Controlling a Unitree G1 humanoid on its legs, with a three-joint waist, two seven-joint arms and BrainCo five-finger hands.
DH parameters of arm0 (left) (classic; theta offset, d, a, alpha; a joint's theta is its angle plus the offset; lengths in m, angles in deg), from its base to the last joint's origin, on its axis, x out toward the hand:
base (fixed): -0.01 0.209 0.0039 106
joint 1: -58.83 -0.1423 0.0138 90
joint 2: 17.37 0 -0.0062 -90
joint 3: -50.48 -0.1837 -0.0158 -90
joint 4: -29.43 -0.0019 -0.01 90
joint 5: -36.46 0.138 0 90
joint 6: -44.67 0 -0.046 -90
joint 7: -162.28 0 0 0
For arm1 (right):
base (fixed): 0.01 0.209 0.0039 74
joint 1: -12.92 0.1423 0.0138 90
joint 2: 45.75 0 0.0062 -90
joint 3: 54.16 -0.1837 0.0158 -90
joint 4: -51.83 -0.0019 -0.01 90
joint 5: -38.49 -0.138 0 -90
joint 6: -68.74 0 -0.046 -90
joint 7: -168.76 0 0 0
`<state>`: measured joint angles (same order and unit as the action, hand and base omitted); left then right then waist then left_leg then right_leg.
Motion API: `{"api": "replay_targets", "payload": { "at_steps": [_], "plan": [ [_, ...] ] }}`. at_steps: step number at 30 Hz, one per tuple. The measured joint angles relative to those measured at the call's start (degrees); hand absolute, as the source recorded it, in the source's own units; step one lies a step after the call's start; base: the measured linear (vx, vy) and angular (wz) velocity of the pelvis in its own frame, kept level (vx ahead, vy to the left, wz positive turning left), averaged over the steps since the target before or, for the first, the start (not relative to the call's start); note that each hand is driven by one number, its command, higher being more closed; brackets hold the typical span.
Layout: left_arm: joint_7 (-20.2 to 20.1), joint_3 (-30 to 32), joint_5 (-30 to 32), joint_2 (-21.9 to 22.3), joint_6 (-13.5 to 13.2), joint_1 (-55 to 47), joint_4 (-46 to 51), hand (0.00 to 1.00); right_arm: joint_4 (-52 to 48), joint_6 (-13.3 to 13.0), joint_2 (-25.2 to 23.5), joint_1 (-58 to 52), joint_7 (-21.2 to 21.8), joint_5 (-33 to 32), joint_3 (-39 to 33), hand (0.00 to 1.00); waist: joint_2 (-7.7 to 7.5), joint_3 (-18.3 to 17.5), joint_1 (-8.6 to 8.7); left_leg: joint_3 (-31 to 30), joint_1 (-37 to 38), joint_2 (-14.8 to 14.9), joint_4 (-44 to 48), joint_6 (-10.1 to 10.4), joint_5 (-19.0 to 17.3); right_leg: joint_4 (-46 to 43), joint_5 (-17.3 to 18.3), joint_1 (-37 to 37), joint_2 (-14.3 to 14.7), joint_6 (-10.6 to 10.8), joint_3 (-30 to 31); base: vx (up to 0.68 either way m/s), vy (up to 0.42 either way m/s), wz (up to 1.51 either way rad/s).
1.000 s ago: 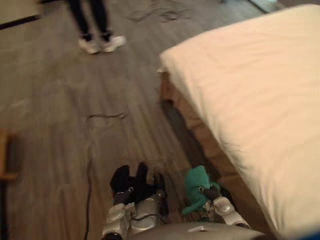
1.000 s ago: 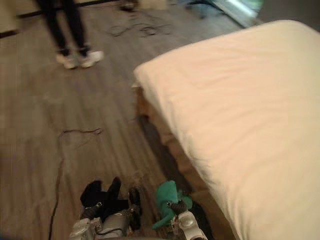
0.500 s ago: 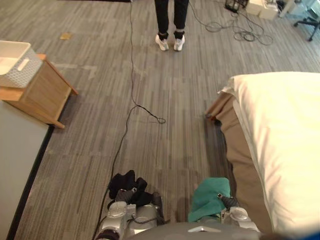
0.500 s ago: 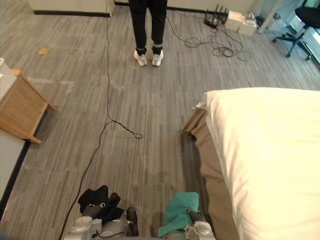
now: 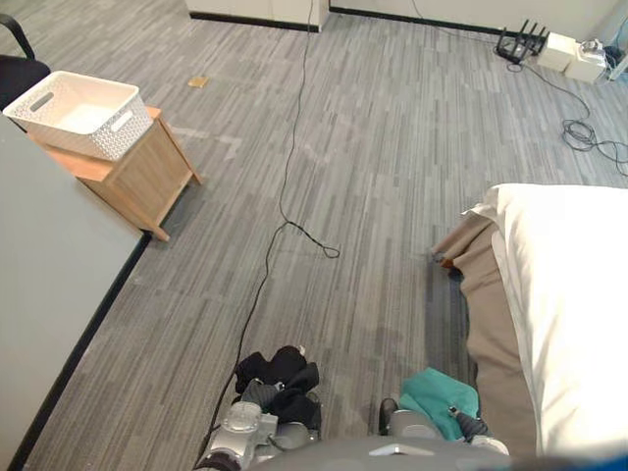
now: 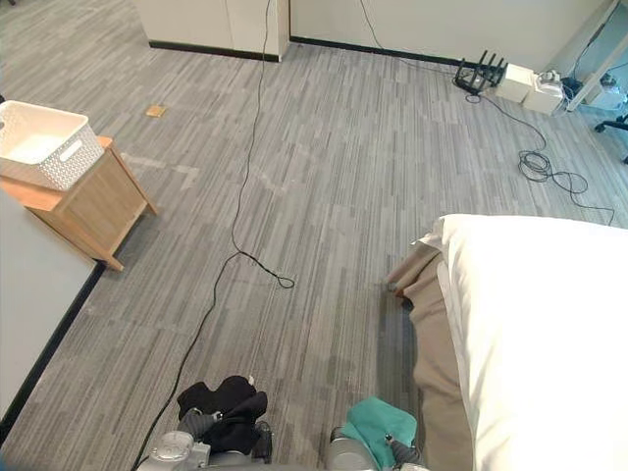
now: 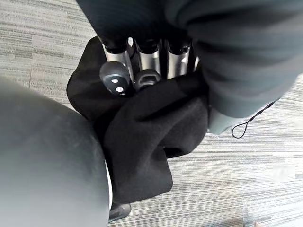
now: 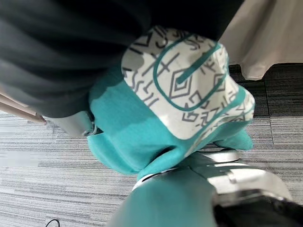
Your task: Tidy the bed and pick cloth on bed and put in laundry
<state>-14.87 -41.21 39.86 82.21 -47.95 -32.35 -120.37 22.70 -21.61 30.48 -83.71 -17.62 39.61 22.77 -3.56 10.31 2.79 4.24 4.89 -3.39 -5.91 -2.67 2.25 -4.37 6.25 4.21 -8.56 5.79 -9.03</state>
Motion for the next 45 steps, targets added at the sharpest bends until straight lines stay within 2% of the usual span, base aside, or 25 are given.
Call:
{"api": "replay_targets", "payload": {
  "at_steps": [11,13,14,15,17,18,20,22,23,24,25,27,30,32,33,34,35,36,37,38,39,41,42,43,45],
  "plan": [
    [0.23,4.49,-0.2,1.31,-1.41,-2.01,0.32,1.0,2.86,-0.62,0.73,0.1,2.27,-6.64,-2.25,1.0,1.28,-0.97,-1.37,-3.22,6.64,-0.56,0.35,1.11,-0.83,0.72,-1.37,7.66,-0.77,0.0,-3.44,0.04,0.012,0.12],
    [0.27,4.44,-0.26,1.67,-1.72,-1.78,0.56,1.0,2.3,-1.08,1.1,0.15,2.32,-7.17,-3.0,1.0,2.27,-0.62,-2.1,-2.46,5.5,-0.17,0.31,1.09,-2.13,-4.34,-0.33,3.46,-0.91,-0.57,-2.44,-0.14,0.029,-0.4],
    [0.41,4.38,-0.33,1.75,-1.78,-1.6,0.69,1.0,1.48,-1.29,1.13,0.15,2.32,-7.2,-4.0,1.0,2.76,-0.2,-2.29,-2.09,4.63,-0.2,0.23,0.28,-2.87,-11.56,0.91,-0.76,-1.68,-0.21,-1.45,-0.23,0.028,-0.37],
    [1.17,3.91,-0.37,1.68,-1.76,-1.45,1.07,1.0,0.67,-1.28,1.12,0.05,2.21,-7.13,-4.68,1.0,3.86,1.18,-1.83,-1.84,5.16,0.49,0.08,-0.19,-3.23,-23.08,0.08,-6.7,-1.77,0.28,0.38,-0.24,0.024,-0.29],
    [1.42,3.9,-0.33,1.14,-1.76,-1.75,1.06,1.0,0.79,-1.2,0.85,-0.74,2.13,-7.12,-5.31,1.0,3.83,1.62,-0.98,-1.67,6.21,1.21,0.03,-0.51,-3.42,-32.1,-0.58,-11.0,-3.27,-0.21,-1.09,-0.18,-0.033,0.02],
    [1.45,3.92,-0.33,1.05,-1.78,-2.03,1.09,1.0,0.96,-1.12,0.63,-1.12,2.09,-7.13,-5.33,1.0,3.5,1.37,-0.67,-1.66,6.37,1.35,0.05,-0.53,-3.41,-33.0,-0.3,-11.52,-3.78,-0.4,-2.17,-0.14,-0.107,0.15],
    [1.87,4.01,-0.28,0.47,-1.82,-2.0,1.26,1.0,0.99,-1.16,0.11,-1.07,1.72,-7.06,-5.29,1.0,2.46,1.7,-0.3,-1.64,6.32,1.43,0.51,-0.54,-3.4,-29.58,-0.62,-11.84,-4.2,0.26,-3.86,-0.13,-0.155,0.02],
    [2.51,4.08,-0.11,0.71,-1.78,-1.15,1.36,1.0,1.23,-1.23,0.29,-0.48,1.62,-7.02,-5.23,1.0,2.28,1.9,-0.15,-1.63,5.8,2.16,0.98,-0.35,-3.51,-18.85,0.59,-11.34,-2.64,-1.19,-4.41,-0.15,-0.214,-0.18],
    [2.53,4.05,0.23,0.69,-1.76,-0.97,1.27,1.0,1.37,-1.26,0.42,-0.12,1.56,-7.02,-4.9,1.0,2.19,2.18,0.13,-1.56,5.45,2.94,1.13,0.65,-4.13,-9.67,-1.17,-10.55,-1.14,-2.15,-4.5,-0.06,-0.283,-0.15],
    [2.61,3.97,0.48,0.75,-1.72,-0.8,0.55,1.0,1.39,-1.32,0.42,-0.01,1.51,-7.06,-4.87,1.0,2.67,2.37,1.1,-1.91,5.42,4.7,1.01,2.17,-4.71,-5.67,-3.98,-8.77,0.92,-3.77,-6.21,0.02,-0.296,-0.13],
    [2.62,3.97,0.52,1.15,-1.76,-0.78,0.05,1.0,1.4,-1.35,0.61,-0.1,1.42,-7.07,-4.87,1.0,3.14,2.34,1.24,-1.93,5.17,5.57,0.96,3.09,-4.67,-4.8,-3.9,-8.86,1.92,-3.88,-6.71,0.16,-0.291,-0.14],
    [2.55,3.84,0.64,2.03,-1.76,-0.06,-0.14,1.0,1.38,-1.45,0.86,0.79,1.06,-7.16,-5.25,1.0,4.16,3.1,1.51,-1.86,4.08,8.02,1.46,6.16,-5.03,-6.52,-1.93,-10.33,4.15,-5.89,-7.36,0.22,-0.305,-0.18],
    [2.56,3.87,0.7,2.22,-1.86,-0.11,-0.22,1.0,1.4,-1.47,0.59,0.71,0.83,-7.24,-6.49,1.0,4.69,3.28,1.58,-1.99,4.36,11.94,1.52,9.01,-6.69,-6.61,1.02,-9.79,8.0,-7.39,-8.77,0.28,-0.288,0.04],
    [2.62,4.05,1.6,2.37,-1.85,-0.23,-0.12,1.0,1.42,-1.78,0.62,0.61,0.42,-7.25,-6.47,1.0,4.94,3.34,1.3,-2.16,3.24,14.1,7.24,10.82,-10.04,-6.41,3.55,-8.48,10.04,-8.38,-9.24,0.31,-0.227,0.14],
    [2.63,4.06,1.74,2.4,-1.93,-0.17,0.12,1.0,1.44,-1.98,0.62,0.56,0.21,-7.24,-6.27,1.0,4.93,3.28,1.26,-2.5,0.59,14.52,14.29,11.53,-12.71,-5.81,4.27,-7.29,10.45,-8.9,-9.3,0.27,-0.147,0.08],
    [2.63,4.16,1.72,2.65,-2.15,-0.1,0.8,1.0,1.44,-2.26,0.81,0.51,0.01,-7.25,-5.82,1.0,5.09,3.23,1.32,-3.74,-4.5,14.81,26.97,12.94,-15.07,-4.77,5.08,-5.28,10.75,-8.87,-9.26,0.3,-0.142,0.02],
    [2.62,4.35,1.68,2.92,-2.19,-0.21,1.52,1.0,1.43,-2.51,1.13,0.45,-0.04,-7.25,-5.55,1.0,5.42,3.24,1.28,-4.71,-6.83,15.04,33.5,13.43,-15.33,-4.34,5.37,-4.08,11.13,-8.99,-8.94,0.37,-0.145,-0.24],
    [2.58,4.72,1.56,3.66,-2.45,-0.88,3.0,1.0,1.45,-2.6,2.46,0.3,-0.1,-7.24,-4.18,1.0,6.97,3.02,1.13,-6.49,-10.55,15.86,45.45,13.46,-14.11,-3.23,5.36,-1.48,12.55,-10.07,-7.87,0.39,-0.096,-0.63],
    [2.57,4.79,1.35,3.97,-2.73,-1.52,4.06,1.0,1.44,-2.62,3.73,0.6,-0.27,-7.24,-2.55,1.0,8.47,3.13,0.63,-7.09,-13.42,17.03,55.4,13.97,-10.88,-2.08,5.39,2.05,14.03,-11.5,-5.65,0.36,-0.06,-0.81],
    [2.57,4.89,0.96,4.01,-2.82,-1.96,4.54,1.0,1.52,-2.61,4.36,1.39,-0.42,-7.23,-1.68,1.0,8.83,3.18,0.46,-7.04,-15.03,17.53,60.08,13.99,-11.03,-1.58,5.61,3.11,14.54,-12.0,-4.21,0.3,0.009,-0.98],
    [2.66,5.5,0.11,4.05,-2.81,-2.14,4.74,1.0,2.16,-2.6,5.02,2.66,-0.59,-6.9,-0.93,1.0,9.57,2.97,-0.1,-6.38,-16.71,17.32,65.18,13.46,-12.29,-1.28,5.85,4.58,14.62,-12.39,-1.96,0.25,0.068,-0.94],
    [2.95,7.14,-0.69,4.13,-2.8,-1.99,4.97,1.0,2.76,-2.56,5.15,4.52,-0.71,-7.14,-0.77,1.0,9.47,3.33,-0.56,-4.35,-19.82,15.48,68.63,12.29,-15.11,-0.05,5.92,6.89,13.36,-12.5,2.34,0.38,0.124,-1.01],
    [3.81,8.08,-2.33,4.14,-3.1,-1.56,5.8,1.0,3.36,-2.48,4.65,6.5,-0.7,-7.05,-0.8,1.0,8.62,4.1,-1.17,-2.68,-22.66,12.8,66.34,9.89,-17.06,0.57,5.97,8.78,11.13,-12.57,4.86,0.44,0.155,-1.19],
    [3.95,8.62,-2.93,4.18,-3.28,-1.27,6.86,1.0,3.64,-2.46,4.16,7.4,-0.69,-6.94,-0.82,1.0,7.96,4.52,-2.56,-1.33,-24.78,10.7,60.48,8.73,-18.42,0.56,5.99,9.95,8.9,-12.55,6.27,0.43,0.141,-1.29],
    [4.52,8.61,-4.38,4.18,-3.9,-0.67,6.84,1.0,3.54,-2.46,3.28,7.46,-0.68,-6.46,-0.91,1.0,7.43,4.63,-3.9,-1.7,-25.83,7.49,43.02,8.31,-16.24,0.25,6.83,11.81,6.13,-10.65,5.96,0.44,0.12,-0.79]
  ]
}}
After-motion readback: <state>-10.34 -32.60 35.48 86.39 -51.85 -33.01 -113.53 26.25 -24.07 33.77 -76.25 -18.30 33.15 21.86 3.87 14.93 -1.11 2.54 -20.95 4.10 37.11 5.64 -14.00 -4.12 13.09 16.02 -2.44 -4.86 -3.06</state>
